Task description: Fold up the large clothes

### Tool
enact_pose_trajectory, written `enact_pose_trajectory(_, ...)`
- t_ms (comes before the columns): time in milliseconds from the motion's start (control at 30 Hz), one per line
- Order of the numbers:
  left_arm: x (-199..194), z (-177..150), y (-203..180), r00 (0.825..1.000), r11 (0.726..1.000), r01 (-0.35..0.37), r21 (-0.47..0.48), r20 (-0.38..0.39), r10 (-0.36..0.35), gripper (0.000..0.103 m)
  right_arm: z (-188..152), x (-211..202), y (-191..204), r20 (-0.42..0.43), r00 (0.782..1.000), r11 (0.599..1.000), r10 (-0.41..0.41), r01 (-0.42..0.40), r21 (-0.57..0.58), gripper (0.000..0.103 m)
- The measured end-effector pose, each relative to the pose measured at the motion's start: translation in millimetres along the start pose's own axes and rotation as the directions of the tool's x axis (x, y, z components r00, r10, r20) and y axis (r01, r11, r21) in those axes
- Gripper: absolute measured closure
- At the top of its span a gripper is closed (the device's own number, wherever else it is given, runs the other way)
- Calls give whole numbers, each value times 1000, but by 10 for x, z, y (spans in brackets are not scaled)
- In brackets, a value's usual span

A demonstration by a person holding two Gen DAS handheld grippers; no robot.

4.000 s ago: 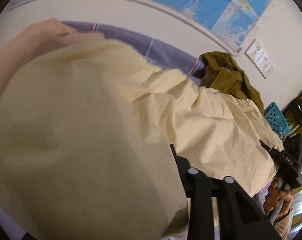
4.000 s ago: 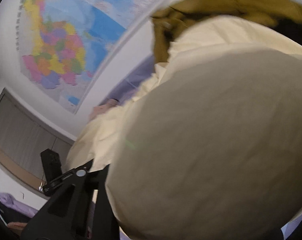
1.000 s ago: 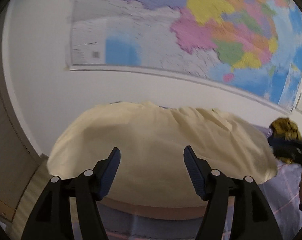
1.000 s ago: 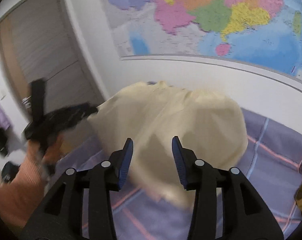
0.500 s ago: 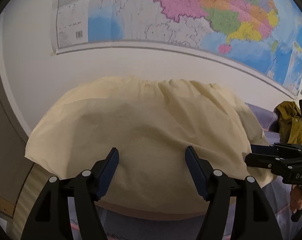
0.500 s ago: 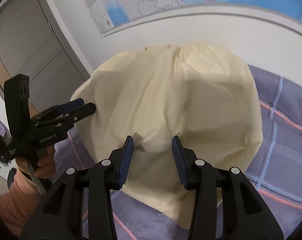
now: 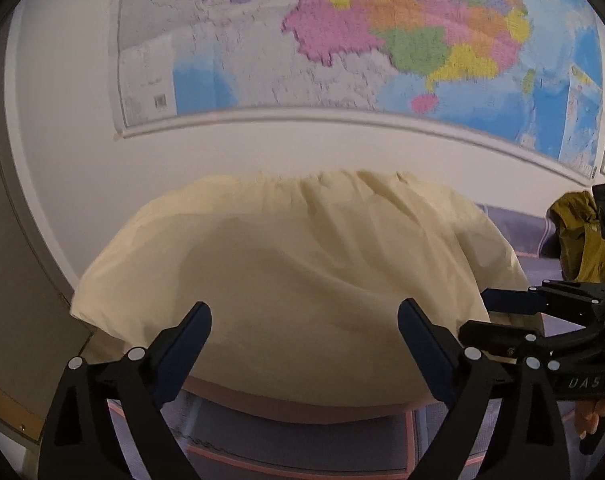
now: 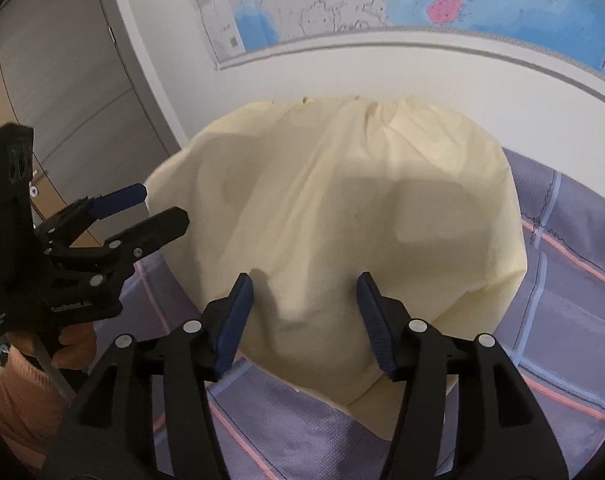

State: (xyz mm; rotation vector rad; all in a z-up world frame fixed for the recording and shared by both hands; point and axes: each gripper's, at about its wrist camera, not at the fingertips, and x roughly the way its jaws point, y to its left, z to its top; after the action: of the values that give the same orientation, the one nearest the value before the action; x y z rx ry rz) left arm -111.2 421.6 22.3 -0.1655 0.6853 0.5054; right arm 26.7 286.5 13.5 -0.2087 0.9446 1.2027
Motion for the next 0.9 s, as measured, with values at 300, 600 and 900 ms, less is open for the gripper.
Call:
enact_pose_trajectory(300, 120, -104, -11, 999, 999, -11, -46, -40, 9, 9, -7, -172, 14, 32, 999, 1000, -3, 3, -11, 48)
enact_pose_trajectory(600, 229, -241, -77, 997, 999, -34, -18, -64, 33, 8, -132, 55, -4, -41, 999, 1000, -1, 1, -6, 46)
enact_pose_trajectory(900, 26, -312, -168, 998, 998, -55, -39, -36, 53, 8, -199, -251, 18, 50, 999, 1000, -4, 4, 8, 36)
